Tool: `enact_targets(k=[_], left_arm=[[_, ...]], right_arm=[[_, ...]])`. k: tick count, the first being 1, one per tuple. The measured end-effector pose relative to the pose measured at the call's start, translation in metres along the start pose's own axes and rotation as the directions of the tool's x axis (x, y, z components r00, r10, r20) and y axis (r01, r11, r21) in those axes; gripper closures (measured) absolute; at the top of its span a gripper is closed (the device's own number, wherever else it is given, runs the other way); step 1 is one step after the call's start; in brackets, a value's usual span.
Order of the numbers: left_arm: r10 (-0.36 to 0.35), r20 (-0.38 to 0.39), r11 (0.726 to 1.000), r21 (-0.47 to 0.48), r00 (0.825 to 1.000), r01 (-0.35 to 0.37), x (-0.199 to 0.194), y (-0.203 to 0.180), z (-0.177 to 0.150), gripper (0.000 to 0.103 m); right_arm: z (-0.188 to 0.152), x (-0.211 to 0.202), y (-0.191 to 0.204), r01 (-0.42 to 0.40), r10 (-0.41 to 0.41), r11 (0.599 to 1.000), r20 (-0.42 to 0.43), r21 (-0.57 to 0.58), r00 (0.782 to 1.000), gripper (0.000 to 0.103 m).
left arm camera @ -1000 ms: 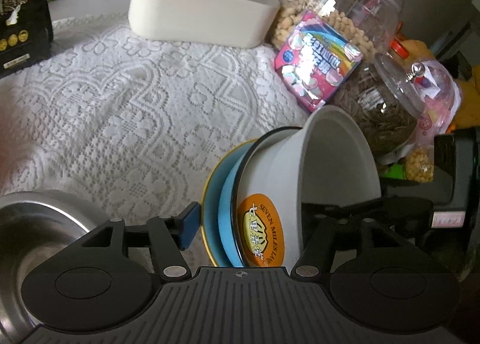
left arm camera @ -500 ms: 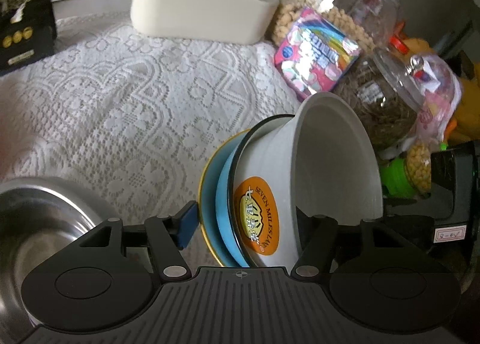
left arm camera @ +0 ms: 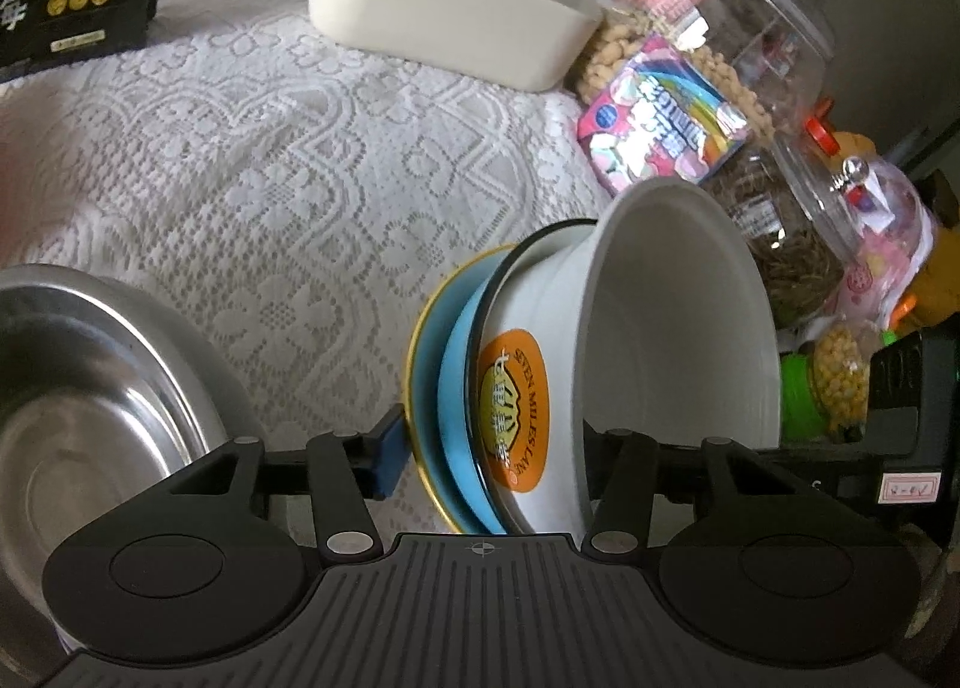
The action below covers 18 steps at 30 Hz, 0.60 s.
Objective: Organize plates and bowls
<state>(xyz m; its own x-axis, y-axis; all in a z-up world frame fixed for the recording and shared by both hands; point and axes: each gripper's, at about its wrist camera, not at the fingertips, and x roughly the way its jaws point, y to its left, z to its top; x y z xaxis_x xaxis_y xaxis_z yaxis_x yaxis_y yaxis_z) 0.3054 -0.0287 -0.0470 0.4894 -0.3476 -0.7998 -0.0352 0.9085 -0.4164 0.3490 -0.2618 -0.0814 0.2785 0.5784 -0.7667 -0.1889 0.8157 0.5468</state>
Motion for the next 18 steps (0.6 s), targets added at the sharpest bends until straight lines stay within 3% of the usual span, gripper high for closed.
enact_targets(k=[4, 7, 10, 18], left_arm=[[0.005, 0.015, 1.0, -0.007, 1.0, -0.005, 0.0, 0.002, 0.007, 0.049], [0.023, 0.011, 1.0, 0.021, 1.0, -0.023, 0.004, -0.002, 0.007, 0.048], [0.023, 0.016, 0.999, 0.026, 1.0, -0.023, 0.004, -0.002, 0.005, 0.052], [0.043, 0.01, 0.998, 0.048, 0.999, -0.043, 0.001, -0.005, 0.001, 0.054]], right_arm=[[0.006, 0.0, 0.0, -0.017, 0.017, 1.0, 0.01, 0.015, 1.0, 0.001], [0.011, -0.001, -0.001, -0.089, 0.089, 0.996, 0.016, 0.032, 0.996, 0.001], [0.012, -0.003, 0.0, -0.156, 0.155, 0.986, 0.011, 0.055, 0.988, 0.009], [0.008, -0.004, 0.009, -0.134, 0.134, 0.991, 0.014, 0.028, 0.991, 0.009]])
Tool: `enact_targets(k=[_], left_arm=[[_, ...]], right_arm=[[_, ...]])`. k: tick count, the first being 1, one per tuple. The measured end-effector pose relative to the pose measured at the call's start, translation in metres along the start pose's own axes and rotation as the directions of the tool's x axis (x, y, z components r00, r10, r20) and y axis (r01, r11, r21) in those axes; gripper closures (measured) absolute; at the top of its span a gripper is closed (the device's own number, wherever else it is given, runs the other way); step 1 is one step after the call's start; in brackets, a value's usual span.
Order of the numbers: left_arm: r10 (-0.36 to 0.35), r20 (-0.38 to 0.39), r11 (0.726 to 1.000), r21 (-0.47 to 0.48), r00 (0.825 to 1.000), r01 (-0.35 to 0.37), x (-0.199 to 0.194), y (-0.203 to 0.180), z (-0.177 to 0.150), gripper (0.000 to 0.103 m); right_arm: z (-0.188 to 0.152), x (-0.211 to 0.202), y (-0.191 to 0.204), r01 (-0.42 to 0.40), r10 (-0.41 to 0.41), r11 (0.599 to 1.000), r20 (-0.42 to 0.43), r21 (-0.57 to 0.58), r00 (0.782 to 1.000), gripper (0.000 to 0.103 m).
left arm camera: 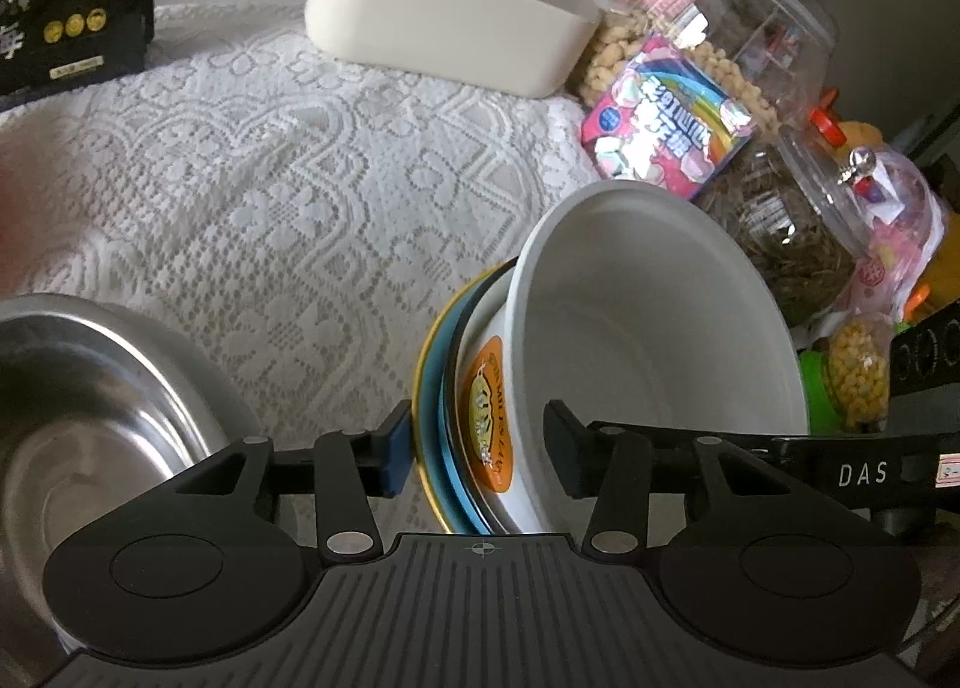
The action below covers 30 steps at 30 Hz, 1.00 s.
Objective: Organize plates and bowls
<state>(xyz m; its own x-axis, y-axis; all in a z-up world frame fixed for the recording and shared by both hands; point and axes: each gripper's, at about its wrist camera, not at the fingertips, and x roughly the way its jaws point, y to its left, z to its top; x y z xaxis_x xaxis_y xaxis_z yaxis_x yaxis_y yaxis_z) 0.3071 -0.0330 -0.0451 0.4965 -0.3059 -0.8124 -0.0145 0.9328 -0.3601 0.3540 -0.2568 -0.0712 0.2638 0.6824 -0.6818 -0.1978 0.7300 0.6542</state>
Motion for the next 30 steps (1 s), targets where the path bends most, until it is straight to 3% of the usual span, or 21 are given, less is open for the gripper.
enact_targets(k=[9, 23, 30], left_arm=[[0.026, -0.039, 1.0, 0.009, 0.999, -0.026, -0.012, -0.004, -0.015, 0.054], [0.053, -0.011, 0.998, 0.041, 0.999, -0.052, -0.023, -0.006, -0.029, 0.059], [0.063, 0.038, 0.997, 0.05, 0.997, -0.065, -0.034, -0.009, -0.022, 0.062]], right_arm=[[-0.011, -0.004, 0.0, -0.023, 0.024, 1.0, -0.051, 0.021, 0.998, 0.009], [-0.026, -0.006, 0.014, 0.018, -0.023, 0.998, -0.073, -0.066, 0.997, 0.009], [-0.021, -0.015, 0.022, 0.081, -0.082, 0.992, -0.008, -0.099, 0.997, 0.009]])
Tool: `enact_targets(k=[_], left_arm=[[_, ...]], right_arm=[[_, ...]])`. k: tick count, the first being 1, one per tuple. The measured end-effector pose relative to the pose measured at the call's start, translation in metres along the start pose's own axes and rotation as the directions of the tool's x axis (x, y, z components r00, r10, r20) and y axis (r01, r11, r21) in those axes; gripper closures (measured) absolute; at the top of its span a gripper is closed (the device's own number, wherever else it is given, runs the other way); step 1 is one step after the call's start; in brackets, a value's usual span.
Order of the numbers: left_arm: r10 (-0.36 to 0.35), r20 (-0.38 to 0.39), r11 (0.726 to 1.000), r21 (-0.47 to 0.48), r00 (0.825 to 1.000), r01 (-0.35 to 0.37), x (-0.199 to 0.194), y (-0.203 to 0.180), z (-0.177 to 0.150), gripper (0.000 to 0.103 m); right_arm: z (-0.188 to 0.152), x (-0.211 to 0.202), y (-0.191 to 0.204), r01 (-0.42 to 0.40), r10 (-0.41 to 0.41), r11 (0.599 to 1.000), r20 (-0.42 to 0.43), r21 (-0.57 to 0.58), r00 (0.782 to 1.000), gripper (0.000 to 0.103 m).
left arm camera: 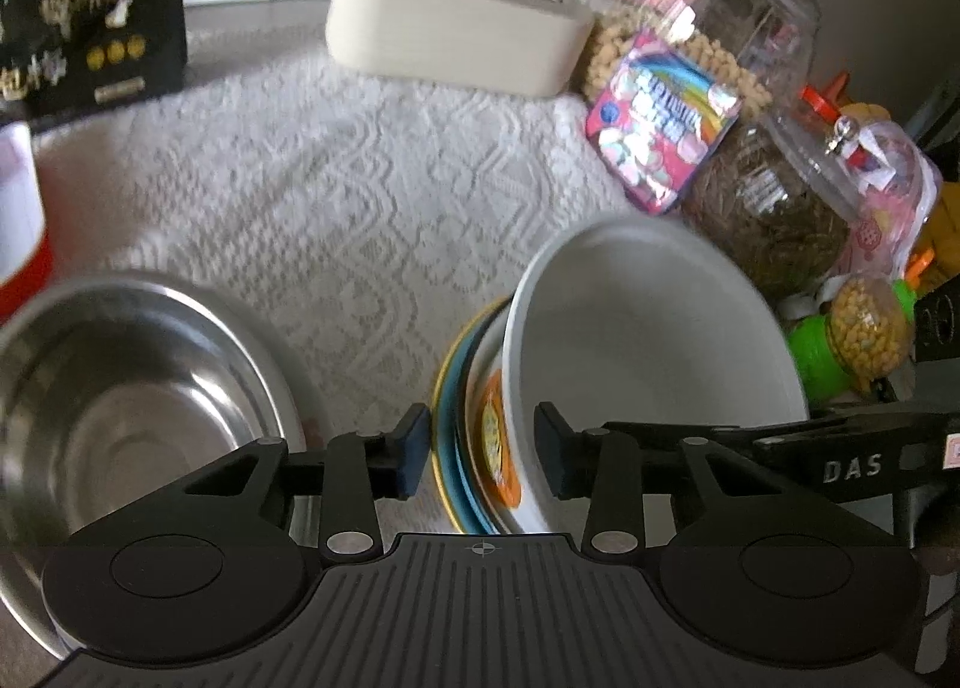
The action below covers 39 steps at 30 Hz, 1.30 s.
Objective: Organize plates and bowls
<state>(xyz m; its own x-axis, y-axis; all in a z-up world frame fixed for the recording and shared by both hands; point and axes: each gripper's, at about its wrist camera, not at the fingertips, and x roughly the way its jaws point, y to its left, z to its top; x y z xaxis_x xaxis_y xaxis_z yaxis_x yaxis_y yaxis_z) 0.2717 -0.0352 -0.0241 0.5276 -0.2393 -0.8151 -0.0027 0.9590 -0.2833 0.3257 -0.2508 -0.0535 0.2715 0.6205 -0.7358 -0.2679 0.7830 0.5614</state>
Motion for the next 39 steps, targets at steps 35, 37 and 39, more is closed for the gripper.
enact_targets(k=[35, 37, 39], left_arm=[[-0.103, -0.134, 0.994, -0.05, 0.986, 0.097, 0.019, 0.006, 0.01, 0.038], [-0.096, -0.139, 0.995, -0.042, 0.986, 0.091, 0.021, 0.004, 0.011, 0.038], [-0.094, -0.14, 0.995, -0.044, 0.986, 0.089, 0.022, 0.004, 0.012, 0.038]], right_arm=[[-0.003, 0.008, -0.022, 0.014, -0.014, 0.992, -0.003, 0.126, 1.0, 0.009], [-0.004, 0.008, -0.02, 0.026, -0.025, 0.994, -0.01, 0.108, 1.0, 0.01], [-0.003, 0.009, -0.016, 0.054, -0.052, 0.994, -0.025, 0.091, 0.998, 0.011]])
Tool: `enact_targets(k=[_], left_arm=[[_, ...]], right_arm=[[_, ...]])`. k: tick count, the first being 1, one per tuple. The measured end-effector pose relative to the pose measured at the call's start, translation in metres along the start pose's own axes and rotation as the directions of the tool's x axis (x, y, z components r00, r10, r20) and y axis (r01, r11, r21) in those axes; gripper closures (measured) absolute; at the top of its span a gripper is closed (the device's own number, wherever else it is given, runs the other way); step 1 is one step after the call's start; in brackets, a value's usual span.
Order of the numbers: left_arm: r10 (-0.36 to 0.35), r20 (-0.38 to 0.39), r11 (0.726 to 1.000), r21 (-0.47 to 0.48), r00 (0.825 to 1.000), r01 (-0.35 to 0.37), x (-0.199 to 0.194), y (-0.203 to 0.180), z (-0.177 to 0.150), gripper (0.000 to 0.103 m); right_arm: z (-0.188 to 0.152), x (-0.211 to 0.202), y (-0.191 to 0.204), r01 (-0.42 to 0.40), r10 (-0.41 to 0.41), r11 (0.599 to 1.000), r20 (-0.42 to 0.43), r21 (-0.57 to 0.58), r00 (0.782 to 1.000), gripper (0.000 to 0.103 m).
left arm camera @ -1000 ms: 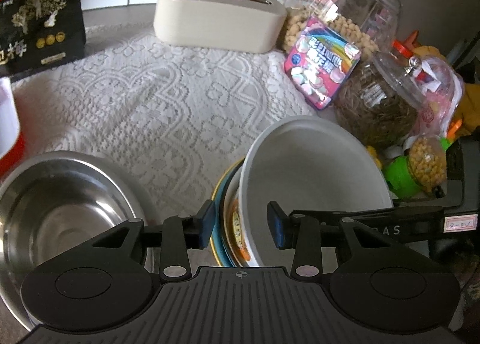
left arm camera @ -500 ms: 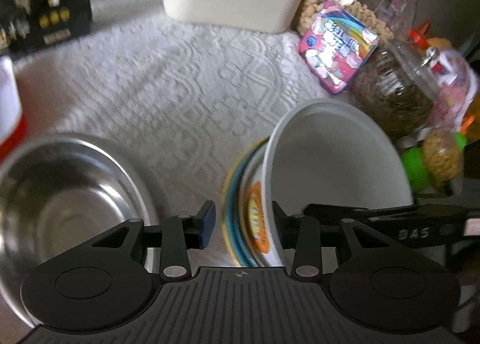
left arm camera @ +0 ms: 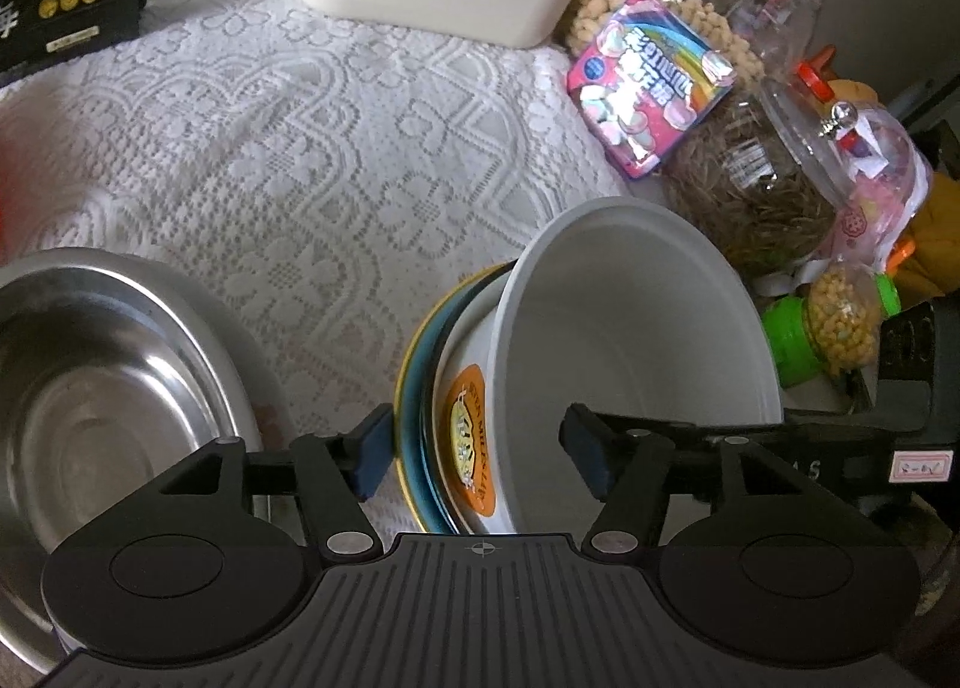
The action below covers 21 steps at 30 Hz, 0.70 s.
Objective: Organize plates and bowls
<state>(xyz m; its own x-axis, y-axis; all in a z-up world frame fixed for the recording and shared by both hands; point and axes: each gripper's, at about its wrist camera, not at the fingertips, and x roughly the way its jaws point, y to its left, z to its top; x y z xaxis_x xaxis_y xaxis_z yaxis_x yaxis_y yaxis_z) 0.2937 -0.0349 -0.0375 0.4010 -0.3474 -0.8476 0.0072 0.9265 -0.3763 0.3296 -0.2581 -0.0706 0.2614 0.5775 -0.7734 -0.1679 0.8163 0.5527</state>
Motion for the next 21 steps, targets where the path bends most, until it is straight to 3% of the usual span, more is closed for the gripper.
enact_targets(k=[8, 13, 21], left_arm=[[-0.077, -0.023, 0.996, -0.046, 0.997, 0.076, 0.009, 0.015, 0.006, 0.04], [-0.068, -0.05, 0.998, -0.013, 0.996, 0.067, 0.012, 0.012, 0.007, 0.041], [-0.054, -0.067, 0.998, 0.005, 0.996, 0.055, 0.017, 0.011, 0.006, 0.041]], right_arm=[[0.01, 0.003, 0.004, 0.006, -0.007, 1.0, -0.039, -0.023, 0.999, 0.016], [0.011, 0.005, 0.005, 0.006, -0.009, 0.999, -0.064, -0.053, 0.998, 0.017], [0.003, 0.009, -0.005, -0.016, 0.016, 1.0, -0.077, -0.006, 0.997, 0.017]])
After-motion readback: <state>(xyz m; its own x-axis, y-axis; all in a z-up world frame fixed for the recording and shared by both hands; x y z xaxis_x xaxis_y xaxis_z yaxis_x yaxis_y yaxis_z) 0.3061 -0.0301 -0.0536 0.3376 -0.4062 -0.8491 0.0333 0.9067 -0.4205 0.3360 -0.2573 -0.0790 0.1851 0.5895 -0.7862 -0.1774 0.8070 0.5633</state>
